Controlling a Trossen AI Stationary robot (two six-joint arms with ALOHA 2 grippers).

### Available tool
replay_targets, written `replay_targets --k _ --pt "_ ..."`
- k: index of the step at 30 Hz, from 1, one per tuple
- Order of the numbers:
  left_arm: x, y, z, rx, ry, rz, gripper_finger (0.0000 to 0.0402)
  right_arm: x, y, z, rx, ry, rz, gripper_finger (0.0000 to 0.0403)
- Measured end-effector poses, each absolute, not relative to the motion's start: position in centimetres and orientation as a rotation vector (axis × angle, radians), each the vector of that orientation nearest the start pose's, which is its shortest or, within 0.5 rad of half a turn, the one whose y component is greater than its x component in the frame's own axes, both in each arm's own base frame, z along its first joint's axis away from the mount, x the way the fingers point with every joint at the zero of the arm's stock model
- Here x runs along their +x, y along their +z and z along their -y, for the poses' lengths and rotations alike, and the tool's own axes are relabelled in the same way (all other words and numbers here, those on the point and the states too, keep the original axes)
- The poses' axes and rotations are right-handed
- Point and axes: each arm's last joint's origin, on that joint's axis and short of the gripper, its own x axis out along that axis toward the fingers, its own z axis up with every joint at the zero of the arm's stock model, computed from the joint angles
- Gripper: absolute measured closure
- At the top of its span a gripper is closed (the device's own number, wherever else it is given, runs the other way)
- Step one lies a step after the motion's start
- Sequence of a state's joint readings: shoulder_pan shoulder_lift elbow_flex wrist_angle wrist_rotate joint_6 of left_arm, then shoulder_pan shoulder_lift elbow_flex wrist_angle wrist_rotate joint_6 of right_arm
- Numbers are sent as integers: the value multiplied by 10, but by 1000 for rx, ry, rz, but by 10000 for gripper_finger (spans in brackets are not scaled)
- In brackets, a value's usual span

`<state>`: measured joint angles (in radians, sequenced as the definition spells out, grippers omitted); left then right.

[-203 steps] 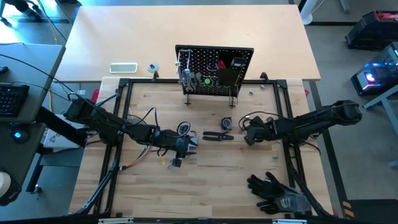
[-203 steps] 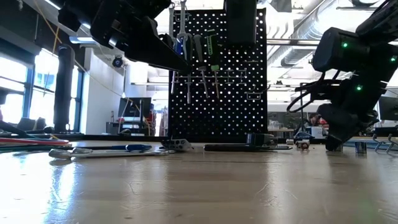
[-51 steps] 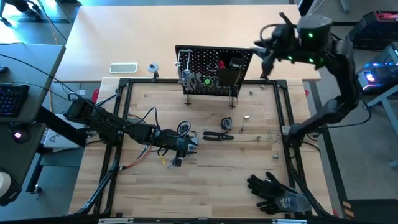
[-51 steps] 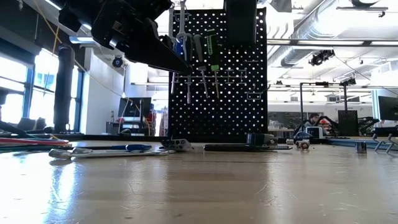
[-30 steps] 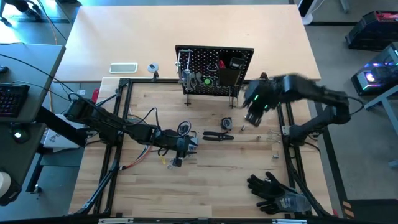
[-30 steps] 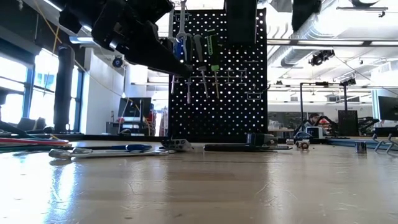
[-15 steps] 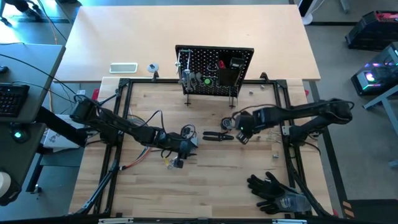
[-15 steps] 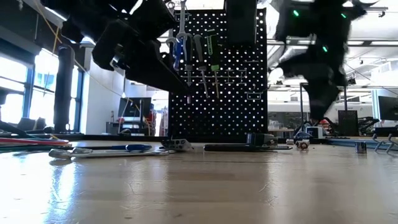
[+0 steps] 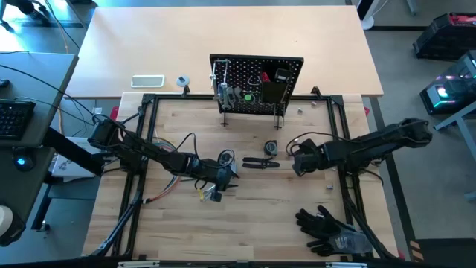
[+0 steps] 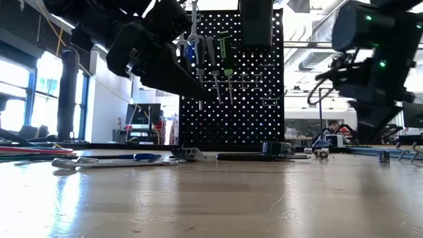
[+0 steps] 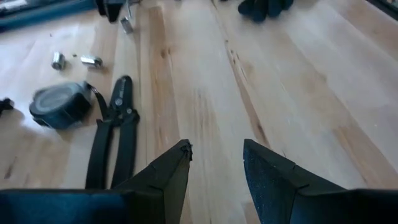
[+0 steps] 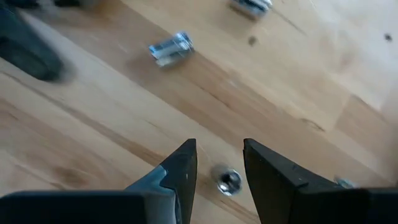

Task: Hang tools onto peg board
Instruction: Put the socket into the black bin on the peg board

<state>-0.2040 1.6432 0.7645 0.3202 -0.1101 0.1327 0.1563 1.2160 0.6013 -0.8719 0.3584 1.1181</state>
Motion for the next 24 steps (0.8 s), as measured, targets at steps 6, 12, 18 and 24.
replay_targets --k 6,12,18,24 --pt "319 167 60 206 -123 -529 260 158 147 -23 571 -937 -1163 276" --pt "319 167 61 197 -138 -523 260 156 140 -28 581 -927 -1122 276" --pt "319 167 61 189 -135 -523 260 151 129 -30 615 -918 -1119 280" --pt "319 167 61 188 -135 -521 260 150 128 -31 593 -917 -1094 319"
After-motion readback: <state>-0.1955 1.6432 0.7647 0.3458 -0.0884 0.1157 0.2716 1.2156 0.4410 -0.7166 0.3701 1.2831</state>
